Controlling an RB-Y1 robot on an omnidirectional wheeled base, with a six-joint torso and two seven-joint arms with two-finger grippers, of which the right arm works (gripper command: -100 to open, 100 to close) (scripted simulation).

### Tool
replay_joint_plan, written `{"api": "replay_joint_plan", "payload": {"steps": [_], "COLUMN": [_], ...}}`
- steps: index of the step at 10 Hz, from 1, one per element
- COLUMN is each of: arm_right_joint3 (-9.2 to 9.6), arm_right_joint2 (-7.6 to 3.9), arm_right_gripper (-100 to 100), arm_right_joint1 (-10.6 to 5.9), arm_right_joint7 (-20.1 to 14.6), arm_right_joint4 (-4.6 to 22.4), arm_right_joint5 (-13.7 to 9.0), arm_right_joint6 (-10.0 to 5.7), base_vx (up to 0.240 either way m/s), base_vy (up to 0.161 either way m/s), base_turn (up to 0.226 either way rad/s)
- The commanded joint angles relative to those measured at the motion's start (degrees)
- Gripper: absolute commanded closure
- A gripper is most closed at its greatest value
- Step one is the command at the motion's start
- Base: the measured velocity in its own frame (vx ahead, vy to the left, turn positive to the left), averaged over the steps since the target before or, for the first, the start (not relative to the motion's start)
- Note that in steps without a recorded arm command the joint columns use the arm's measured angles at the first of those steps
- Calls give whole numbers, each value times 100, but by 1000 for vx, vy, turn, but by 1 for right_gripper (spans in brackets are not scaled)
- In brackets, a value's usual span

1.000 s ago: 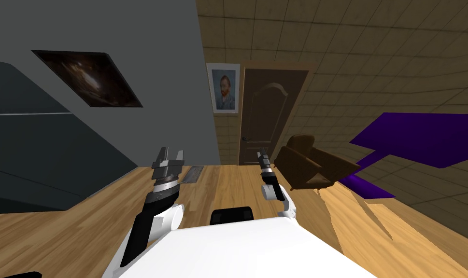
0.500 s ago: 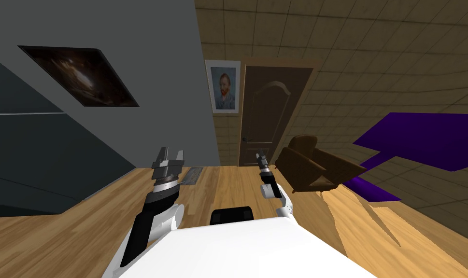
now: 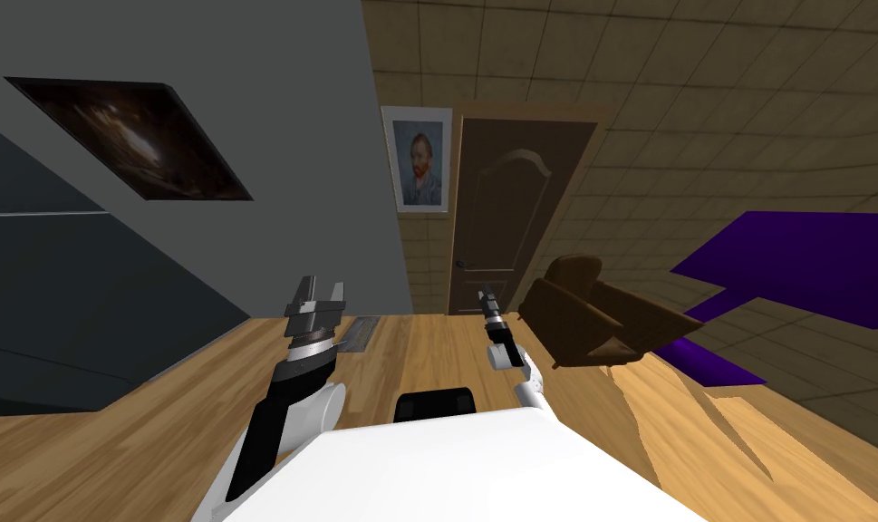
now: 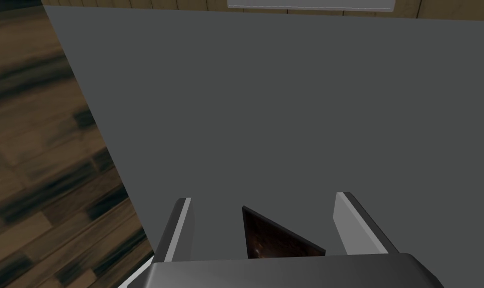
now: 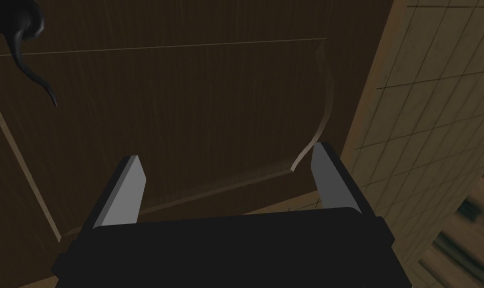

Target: Pull the door open

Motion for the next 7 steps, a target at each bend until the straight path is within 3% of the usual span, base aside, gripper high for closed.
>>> {"api": "replay_joint_plan", "payload": {"steps": [1,7], "arm_right_joint3": [-4,-19], "arm_right_joint2": [-35,-153], "arm_right_gripper": [-100,-100], "arm_right_joint1": [-87,-495], "arm_right_joint7": [-28,-128], "arm_right_joint4": [257,1190], "arm_right_joint5": [-17,-80], "arm_right_joint6": [-57,-231], "base_vx": [58,78], "base_vy": [-1,-6], "base_turn": [2,2]}}
